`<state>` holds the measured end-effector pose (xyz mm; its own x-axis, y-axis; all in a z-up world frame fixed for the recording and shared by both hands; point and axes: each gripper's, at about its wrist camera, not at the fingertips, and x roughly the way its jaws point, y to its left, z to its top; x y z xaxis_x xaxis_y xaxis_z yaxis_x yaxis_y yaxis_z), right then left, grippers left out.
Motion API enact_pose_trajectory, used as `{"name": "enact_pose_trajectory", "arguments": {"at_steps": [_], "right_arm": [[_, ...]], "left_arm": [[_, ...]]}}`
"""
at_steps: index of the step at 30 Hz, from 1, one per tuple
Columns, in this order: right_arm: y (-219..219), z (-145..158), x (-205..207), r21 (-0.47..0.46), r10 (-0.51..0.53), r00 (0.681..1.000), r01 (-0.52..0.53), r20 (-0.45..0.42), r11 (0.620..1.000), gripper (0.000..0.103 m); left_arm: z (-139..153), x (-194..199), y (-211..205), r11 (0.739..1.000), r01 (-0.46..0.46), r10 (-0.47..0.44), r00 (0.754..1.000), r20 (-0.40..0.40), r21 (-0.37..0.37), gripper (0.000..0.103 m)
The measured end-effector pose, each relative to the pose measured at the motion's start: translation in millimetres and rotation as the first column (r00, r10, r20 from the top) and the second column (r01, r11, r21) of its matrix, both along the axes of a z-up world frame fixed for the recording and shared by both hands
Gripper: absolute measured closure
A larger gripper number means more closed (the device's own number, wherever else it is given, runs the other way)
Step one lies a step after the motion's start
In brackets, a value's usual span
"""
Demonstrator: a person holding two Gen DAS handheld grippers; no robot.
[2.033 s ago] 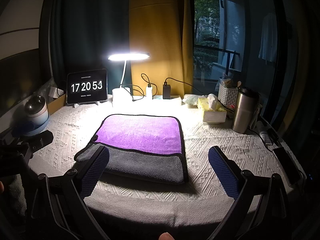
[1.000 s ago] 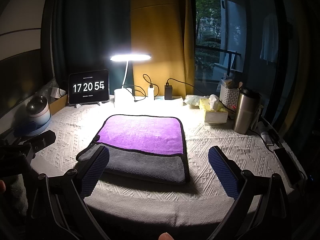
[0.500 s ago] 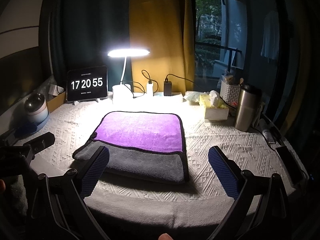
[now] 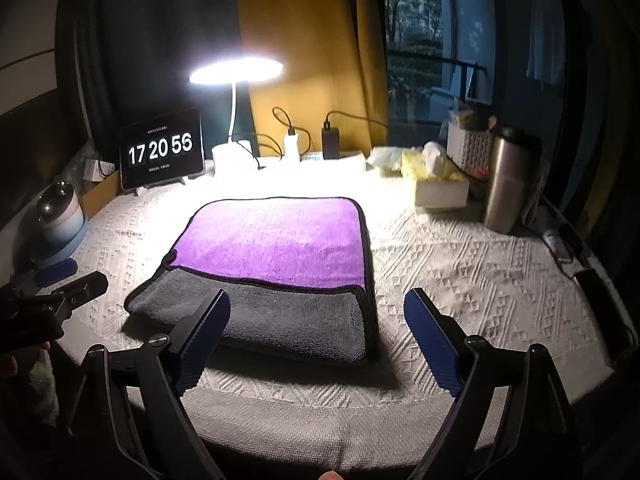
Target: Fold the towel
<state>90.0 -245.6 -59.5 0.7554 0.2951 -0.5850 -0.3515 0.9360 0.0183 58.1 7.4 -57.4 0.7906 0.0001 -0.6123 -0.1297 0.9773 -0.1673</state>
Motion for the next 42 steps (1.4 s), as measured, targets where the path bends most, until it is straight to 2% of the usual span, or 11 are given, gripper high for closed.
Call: {"name": "enact_pose_trajectory", "arguments": {"at_steps": [4,5,10,12,22,27,34,38,39,40,42], "right_arm": [[-2,-7,13,0.0,0.008,1.0,-0.008,-0.019,1.0,0.014],[-2,-9,17,-0.004,0.01,1.0,-0.01,-0.028,1.0,0.015],[-2,-22,38,-0.026,0.019,0.997,-0.021,-0.073,0.999,0.028],[-2,-28,46,-0.033,0.021,0.996,-0.024,-0.092,0.999,0.032],[-5,-54,76,-0.047,0.031,0.986,-0.039,-0.166,0.998,0.048],[-8,-65,88,-0.037,0.033,0.979,-0.041,-0.202,0.998,0.051],[-12,-76,99,-0.018,0.033,0.97,-0.038,-0.242,0.999,0.052],[-13,-79,103,-0.016,0.025,0.967,-0.03,-0.254,0.999,0.052],[-12,-80,103,-0.017,0.027,0.966,-0.032,-0.255,0.999,0.056],[-12,-80,103,-0.018,0.027,0.966,-0.032,-0.257,0.999,0.067],[-12,-82,104,-0.016,0.021,0.965,-0.026,-0.262,1.0,0.078]], "left_arm": [[-9,15,4,1.0,-0.005,0.005,0.999,-0.033,0.002,0.003],[-11,20,5,1.0,-0.001,0.001,0.999,-0.042,0.002,0.009],[-28,44,12,1.0,0.003,-0.003,0.995,-0.103,-0.004,0.016],[-35,52,16,1.0,0.001,-0.002,0.992,-0.126,-0.006,0.027],[-58,77,27,0.999,0.017,-0.025,0.977,-0.214,-0.037,0.051],[-65,84,23,0.999,0.019,-0.026,0.97,-0.242,-0.031,0.058],[-71,92,18,0.999,0.03,-0.034,0.965,-0.261,-0.018,0.062],[-71,93,18,0.999,0.035,-0.039,0.965,-0.259,-0.02,0.072],[-70,93,18,0.999,0.035,-0.039,0.966,-0.257,-0.02,0.076],[-70,93,18,0.999,0.038,-0.042,0.966,-0.255,-0.02,0.078],[-69,92,16,0.999,0.046,-0.049,0.967,-0.25,-0.016,0.087]]}}
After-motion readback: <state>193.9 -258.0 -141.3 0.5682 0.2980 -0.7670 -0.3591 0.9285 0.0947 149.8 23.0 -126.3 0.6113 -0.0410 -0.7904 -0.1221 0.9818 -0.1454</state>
